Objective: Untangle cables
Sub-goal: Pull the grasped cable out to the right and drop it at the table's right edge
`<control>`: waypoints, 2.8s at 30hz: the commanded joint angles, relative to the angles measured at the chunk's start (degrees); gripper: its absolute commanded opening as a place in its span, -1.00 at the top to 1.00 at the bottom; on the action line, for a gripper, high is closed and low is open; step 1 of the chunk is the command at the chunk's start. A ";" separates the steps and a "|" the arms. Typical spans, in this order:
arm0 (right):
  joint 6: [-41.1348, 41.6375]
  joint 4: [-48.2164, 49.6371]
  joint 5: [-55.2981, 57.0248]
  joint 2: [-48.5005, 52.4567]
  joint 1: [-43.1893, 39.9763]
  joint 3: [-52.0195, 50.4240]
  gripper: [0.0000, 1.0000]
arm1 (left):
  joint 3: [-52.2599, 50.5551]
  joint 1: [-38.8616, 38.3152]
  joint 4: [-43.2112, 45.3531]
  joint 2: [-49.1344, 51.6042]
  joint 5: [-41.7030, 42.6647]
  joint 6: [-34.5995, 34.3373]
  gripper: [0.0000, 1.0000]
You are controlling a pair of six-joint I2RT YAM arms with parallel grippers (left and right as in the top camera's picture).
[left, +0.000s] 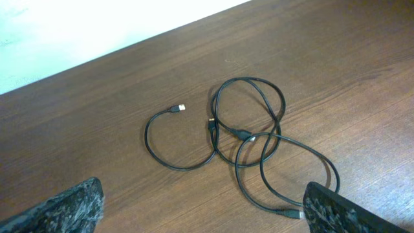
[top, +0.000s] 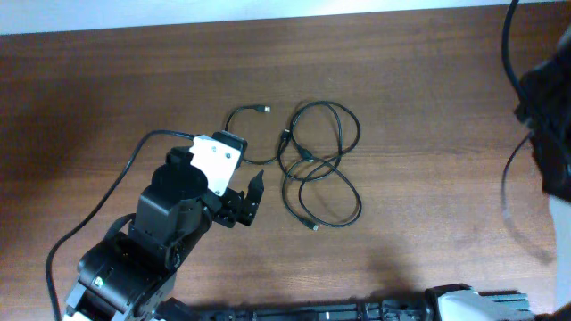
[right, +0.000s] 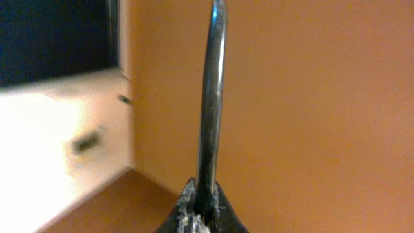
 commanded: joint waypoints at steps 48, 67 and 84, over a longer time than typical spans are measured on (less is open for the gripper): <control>5.73 -19.67 -90.60 23.43 -22.60 -24.70 -0.95 | 0.26 0.35 0.09 -0.07 -0.59 0.87 -0.98; 46.82 18.36 -97.96 23.54 5.68 -49.05 -0.86 | 0.26 0.35 0.07 -0.07 -0.59 0.85 -0.98; 57.64 28.98 -96.89 23.54 8.39 -57.44 -0.72 | 0.26 0.35 0.09 -0.07 -0.59 0.87 -0.98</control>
